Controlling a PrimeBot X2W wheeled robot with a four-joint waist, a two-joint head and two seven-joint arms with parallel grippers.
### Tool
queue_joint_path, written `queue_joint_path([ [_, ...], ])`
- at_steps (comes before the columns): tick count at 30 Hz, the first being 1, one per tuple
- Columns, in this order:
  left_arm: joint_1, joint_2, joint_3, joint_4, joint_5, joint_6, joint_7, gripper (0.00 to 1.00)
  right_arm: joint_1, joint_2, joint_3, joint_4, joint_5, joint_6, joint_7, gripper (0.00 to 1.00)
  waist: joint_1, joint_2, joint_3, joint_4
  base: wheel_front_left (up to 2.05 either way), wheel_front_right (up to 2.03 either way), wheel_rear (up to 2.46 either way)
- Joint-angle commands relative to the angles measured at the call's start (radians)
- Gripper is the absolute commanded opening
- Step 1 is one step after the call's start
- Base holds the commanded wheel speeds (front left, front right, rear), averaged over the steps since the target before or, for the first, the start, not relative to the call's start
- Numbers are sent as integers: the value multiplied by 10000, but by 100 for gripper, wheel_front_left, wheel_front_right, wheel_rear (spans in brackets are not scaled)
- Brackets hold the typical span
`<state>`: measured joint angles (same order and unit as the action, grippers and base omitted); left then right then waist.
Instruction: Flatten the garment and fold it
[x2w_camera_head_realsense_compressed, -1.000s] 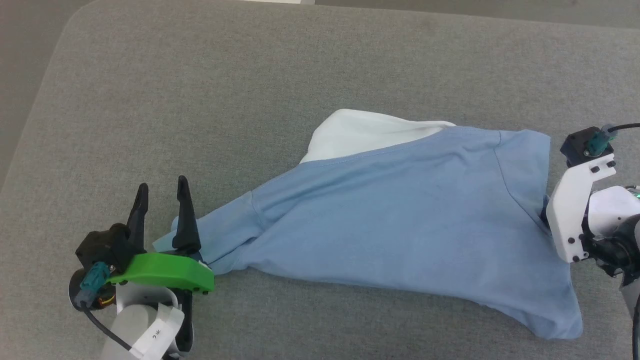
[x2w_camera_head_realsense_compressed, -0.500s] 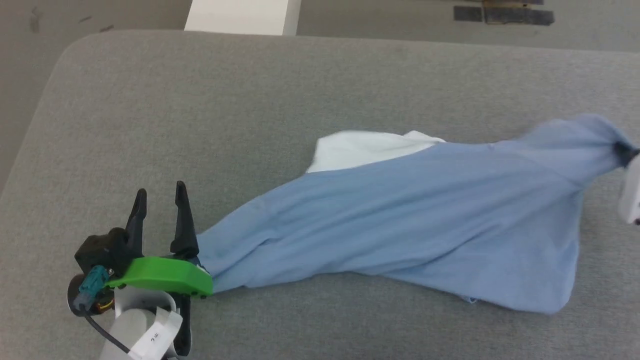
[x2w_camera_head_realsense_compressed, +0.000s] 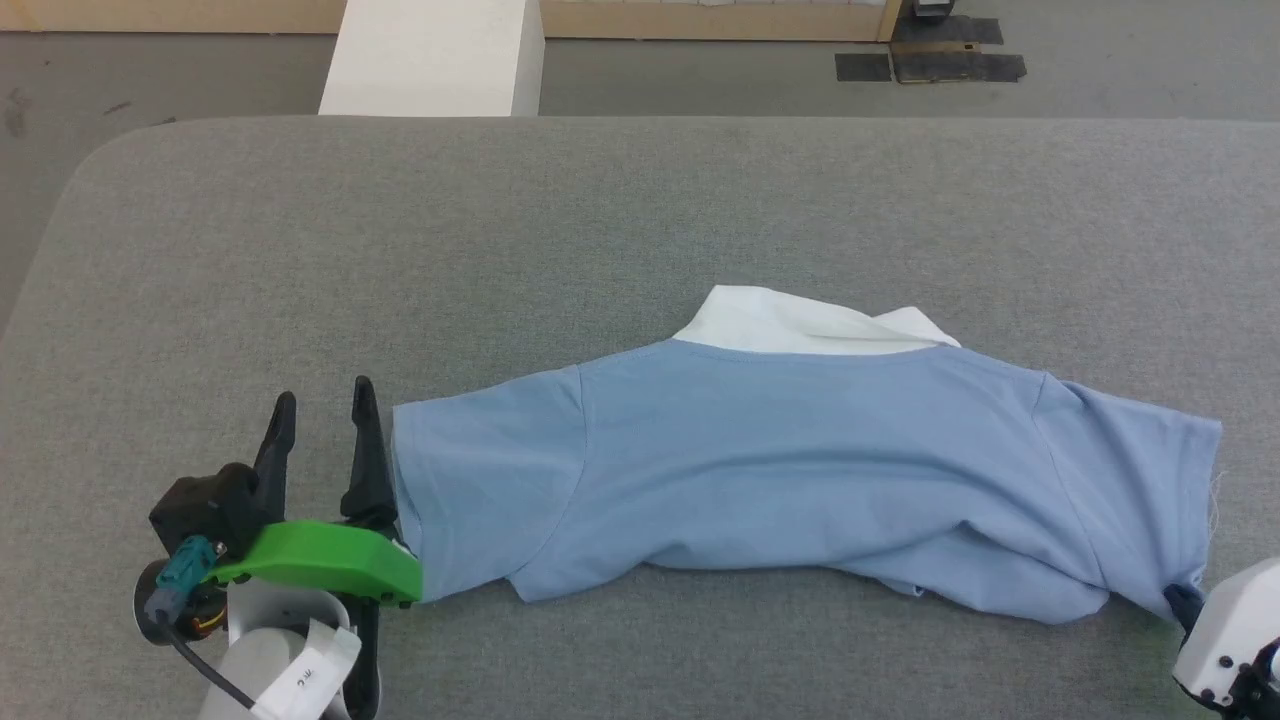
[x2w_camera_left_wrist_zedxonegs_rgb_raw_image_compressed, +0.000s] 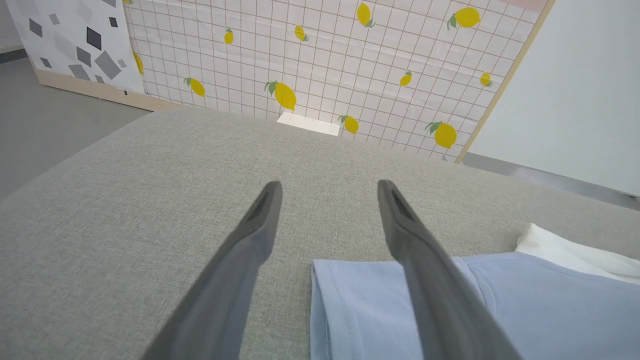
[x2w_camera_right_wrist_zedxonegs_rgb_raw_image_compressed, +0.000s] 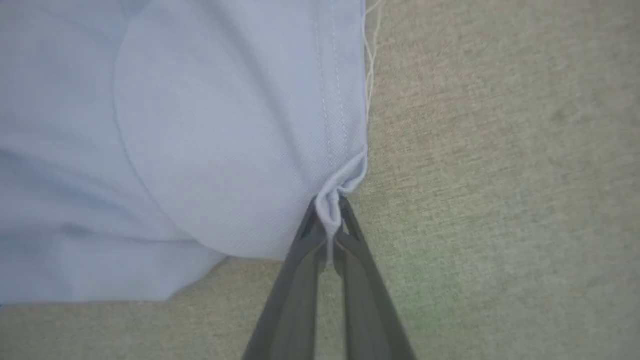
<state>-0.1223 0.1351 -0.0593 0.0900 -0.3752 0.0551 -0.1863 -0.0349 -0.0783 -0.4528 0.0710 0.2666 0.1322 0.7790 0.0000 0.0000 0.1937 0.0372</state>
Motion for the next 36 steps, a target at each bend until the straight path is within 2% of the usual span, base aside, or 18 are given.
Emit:
queue_joint_path([
  [1, 108, 79, 12, -38, -177, 68, 61, 100, 66, 45, -44, 62, 107, -15, -137, 0, 0, 0, -6, -18, 0, 0, 0],
  [2, 114, 91, 7, -40, -189, 79, 107, 100, 58, 100, -75, 79, 160, -15, -308, 0, 0, 0, -10, -27, 0, 0, 0],
  [3, 120, 100, 5, -43, -195, 86, 125, 100, 36, 130, -80, 73, 192, -15, -487, 38, 0, 0, -29, -31, 0, 0, 0],
  [4, 131, 108, -3, -37, -205, 96, 161, 100, -1, 159, -87, 48, 248, -15, -718, 100, 0, 0, -51, -33, 0, 0, 0],
  [12, 239, 163, -119, 64, -258, 111, 383, 100, -327, 261, -777, -955, 1087, -15, -3281, 100, 0, 0, -385, 51, 0, 0, 0],
  [17, 217, 348, -276, 235, -258, 148, 1117, 100, -289, 276, -970, -1378, 1204, -15, -3960, 100, 0, 0, -439, 35, 0, 0, 0],
  [22, -920, 816, -677, 724, -202, 66, 3107, 100, -263, 278, -995, -1600, 1193, -15, -3934, 100, 0, 0, -180, 158, 0, 0, 0],
  [27, -2916, 1200, -1445, 1621, -69, -179, 6064, 100, -374, 279, -917, -1840, 1091, -15, -3685, 100, 0, 0, 272, 314, 0, 0, 0],
  [31, -4236, 1231, -2026, 2576, 38, -283, 8157, 100, -547, 280, -804, -2035, 1013, -15, -3491, 100, 0, 0, 607, 280, 0, 0, 0],
  [36, -5020, 1146, -2524, 3550, 188, -197, 9878, 100, -795, 280, -707, -2253, 967, -15, -3349, 100, 0, 0, 1007, 150, 0, 0, 0],
])
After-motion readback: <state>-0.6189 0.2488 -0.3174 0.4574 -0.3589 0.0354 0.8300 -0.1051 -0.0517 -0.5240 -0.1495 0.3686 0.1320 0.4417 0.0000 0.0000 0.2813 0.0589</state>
